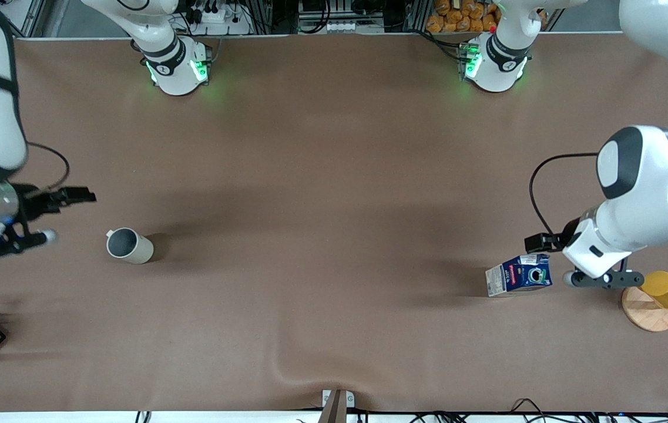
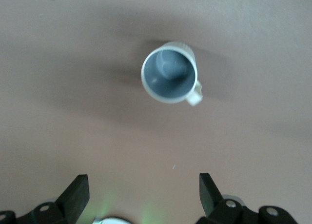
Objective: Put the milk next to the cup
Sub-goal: 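Grasp the milk carton with the left gripper while the right gripper grasps the mug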
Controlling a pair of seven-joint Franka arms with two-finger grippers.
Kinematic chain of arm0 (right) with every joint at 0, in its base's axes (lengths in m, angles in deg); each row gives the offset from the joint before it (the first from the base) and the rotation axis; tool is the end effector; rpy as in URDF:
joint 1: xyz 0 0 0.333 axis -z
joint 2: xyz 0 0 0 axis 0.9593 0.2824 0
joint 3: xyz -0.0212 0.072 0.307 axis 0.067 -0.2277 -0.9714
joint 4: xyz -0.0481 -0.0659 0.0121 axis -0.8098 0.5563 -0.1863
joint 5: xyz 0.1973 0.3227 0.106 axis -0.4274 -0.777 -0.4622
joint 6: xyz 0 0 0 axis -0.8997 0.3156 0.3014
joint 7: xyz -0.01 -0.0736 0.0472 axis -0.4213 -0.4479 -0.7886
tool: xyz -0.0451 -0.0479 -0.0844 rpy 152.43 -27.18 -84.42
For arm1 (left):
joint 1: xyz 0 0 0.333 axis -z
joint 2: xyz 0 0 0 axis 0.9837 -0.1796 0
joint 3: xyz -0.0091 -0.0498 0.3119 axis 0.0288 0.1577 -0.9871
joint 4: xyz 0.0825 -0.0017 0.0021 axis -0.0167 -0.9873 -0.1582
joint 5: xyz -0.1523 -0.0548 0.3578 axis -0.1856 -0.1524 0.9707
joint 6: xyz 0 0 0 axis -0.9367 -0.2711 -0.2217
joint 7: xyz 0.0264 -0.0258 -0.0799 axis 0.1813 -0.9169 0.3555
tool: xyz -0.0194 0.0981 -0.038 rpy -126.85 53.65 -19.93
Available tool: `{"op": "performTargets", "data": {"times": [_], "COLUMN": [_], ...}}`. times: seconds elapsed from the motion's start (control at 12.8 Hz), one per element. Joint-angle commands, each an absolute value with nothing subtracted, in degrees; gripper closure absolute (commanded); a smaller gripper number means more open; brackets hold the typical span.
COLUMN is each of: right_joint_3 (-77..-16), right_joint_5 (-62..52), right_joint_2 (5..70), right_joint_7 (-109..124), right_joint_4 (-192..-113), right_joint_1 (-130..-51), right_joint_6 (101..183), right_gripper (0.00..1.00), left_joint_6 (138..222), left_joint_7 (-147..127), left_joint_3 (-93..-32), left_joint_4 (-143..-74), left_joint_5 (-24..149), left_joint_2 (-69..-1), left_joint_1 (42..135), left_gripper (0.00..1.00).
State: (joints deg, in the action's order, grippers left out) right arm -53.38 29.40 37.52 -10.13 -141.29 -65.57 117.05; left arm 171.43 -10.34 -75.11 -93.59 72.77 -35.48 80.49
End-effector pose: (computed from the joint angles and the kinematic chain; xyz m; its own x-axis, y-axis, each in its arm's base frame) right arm 0.6292 -0.0675 0.3917 0.9029 0.2907 -0.3168 0.2392 -0.9518 -0.1918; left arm 0.6819 -0.0652 0.4110 0.9990 0.0004 -0.0445 0.0012 -0.9999 0.0169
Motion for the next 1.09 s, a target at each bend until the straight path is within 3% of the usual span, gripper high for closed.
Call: {"op": "performTargets", "data": {"times": [0.0,0.47,0.7,1.02], "right_joint_3": [-53.81,-53.72,-53.81,-53.81], "right_joint_5": [30.06,35.24,35.07,35.07], "right_joint_2": [41.93,44.66,45.55,45.98], "right_joint_7": [-13.93,-38.86,-43.91,-45.5], "right_joint_4": [-139.55,-139.9,-145.24,-145.08], "right_joint_1": [-66.38,-67.53,-65.86,-65.95], "right_joint_6": [119.86,132.16,140.6,143.69], "right_gripper": [0.0,0.0,0.0,0.0], "left_joint_6": [170.76,172.25,172.7,172.7], "left_joint_7": [-10.8,-9.04,-9.3,-9.48], "left_joint_3": [-74.94,-74.5,-74.59,-74.85], "left_joint_4": [-89.12,-86.75,-86.75,-86.83], "left_joint_5": [73.28,73.28,73.28,73.54], "left_joint_2": [-39.27,-42.71,-43.94,-44.82], "left_joint_1": [79.83,81.49,81.5,81.41], "left_gripper": [0.0,0.0,0.0,0.0]}}
